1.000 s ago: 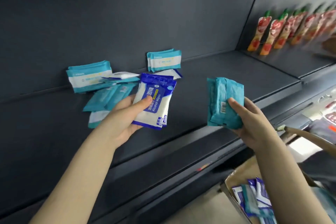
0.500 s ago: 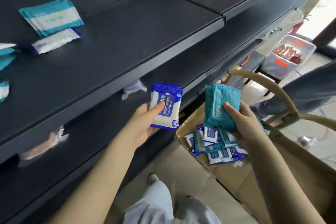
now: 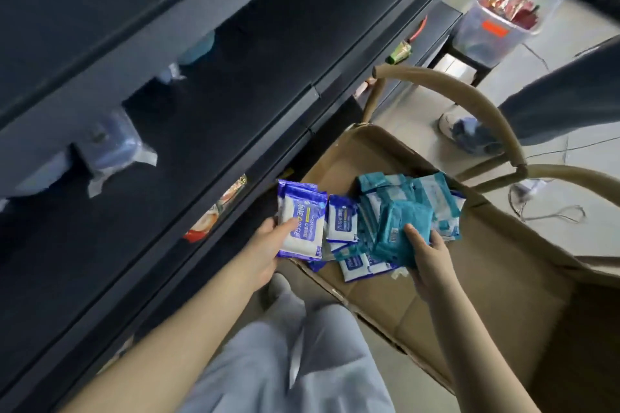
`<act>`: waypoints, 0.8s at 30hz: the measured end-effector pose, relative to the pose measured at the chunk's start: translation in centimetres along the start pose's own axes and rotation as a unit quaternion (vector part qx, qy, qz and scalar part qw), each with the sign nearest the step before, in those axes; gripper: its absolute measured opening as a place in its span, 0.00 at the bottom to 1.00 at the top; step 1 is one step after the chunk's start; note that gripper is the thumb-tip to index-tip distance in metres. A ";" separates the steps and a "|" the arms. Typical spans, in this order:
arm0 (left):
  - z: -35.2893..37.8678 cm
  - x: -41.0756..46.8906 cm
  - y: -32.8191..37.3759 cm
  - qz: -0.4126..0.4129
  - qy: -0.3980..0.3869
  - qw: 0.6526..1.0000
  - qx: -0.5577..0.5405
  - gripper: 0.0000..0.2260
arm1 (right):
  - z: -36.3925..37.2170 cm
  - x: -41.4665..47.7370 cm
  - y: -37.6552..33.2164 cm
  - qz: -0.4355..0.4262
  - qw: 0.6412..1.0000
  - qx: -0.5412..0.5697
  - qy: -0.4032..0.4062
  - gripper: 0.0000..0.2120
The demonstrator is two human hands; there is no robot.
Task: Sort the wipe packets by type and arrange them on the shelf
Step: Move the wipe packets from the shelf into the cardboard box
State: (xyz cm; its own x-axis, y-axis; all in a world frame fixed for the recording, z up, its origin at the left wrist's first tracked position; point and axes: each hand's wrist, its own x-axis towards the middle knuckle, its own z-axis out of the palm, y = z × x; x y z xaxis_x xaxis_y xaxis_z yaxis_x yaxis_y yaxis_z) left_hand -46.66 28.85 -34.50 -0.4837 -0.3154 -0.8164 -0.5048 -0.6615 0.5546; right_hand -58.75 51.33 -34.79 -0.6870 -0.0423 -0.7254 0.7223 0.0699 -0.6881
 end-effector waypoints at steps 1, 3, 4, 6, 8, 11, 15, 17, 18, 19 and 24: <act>0.7 1.5 -0.6 -0.010 0.007 1.000 0.007 0.16 | -0.6 1.7 0.5 0.013 1.000 -0.016 0.011 0.09; 1.8 4.5 -1.9 -0.034 0.022 0.999 0.009 0.17 | -1.5 4.9 1.4 0.026 0.998 -0.049 0.024 0.11; 2.5 6.1 -2.6 -0.045 0.027 0.999 0.008 0.15 | -1.8 6.8 1.8 0.026 0.997 -0.069 0.026 0.13; 4.0 9.2 -3.9 -0.067 0.039 0.997 0.008 0.10 | -2.2 10.6 2.5 0.020 0.992 -0.118 0.038 0.20; 5.9 12.0 -4.8 -0.085 0.055 0.995 0.018 0.05 | -2.4 13.9 2.6 0.002 0.988 -0.149 0.050 0.26; 8.5 15.9 -6.1 -0.087 0.054 0.992 0.067 0.06 | -2.6 18.2 2.9 -0.032 0.976 -0.205 0.064 0.27; 11.4 19.2 -8.5 -0.055 0.106 0.973 0.196 0.04 | -3.4 21.4 2.9 -0.071 0.939 -0.323 0.095 0.27; 12.3 19.8 -9.3 -0.049 0.164 0.959 0.227 0.09 | -3.8 21.9 2.9 -0.104 0.913 -0.380 0.103 0.26; 12.5 19.8 -9.6 -0.040 0.199 0.947 0.250 0.12 | -4.0 22.0 2.8 -0.120 0.901 -0.402 0.113 0.25; 12.8 19.7 -9.8 -0.034 0.226 0.932 0.282 0.14 | -4.2 22.0 2.7 -0.126 0.895 -0.410 0.121 0.24; 13.7 18.5 -10.0 -0.036 0.223 0.932 0.283 0.13 | -4.9 21.6 2.1 -0.141 0.915 -0.367 0.095 0.23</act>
State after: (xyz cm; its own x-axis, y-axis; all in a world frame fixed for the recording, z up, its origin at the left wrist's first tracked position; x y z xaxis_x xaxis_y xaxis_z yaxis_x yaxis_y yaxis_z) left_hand -60.33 38.93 -52.93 -0.1527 -0.6200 -0.7696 -0.8821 -0.2657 0.3890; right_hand -72.44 55.44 -51.81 -0.8892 0.0068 -0.4575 0.3142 0.7358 -0.5999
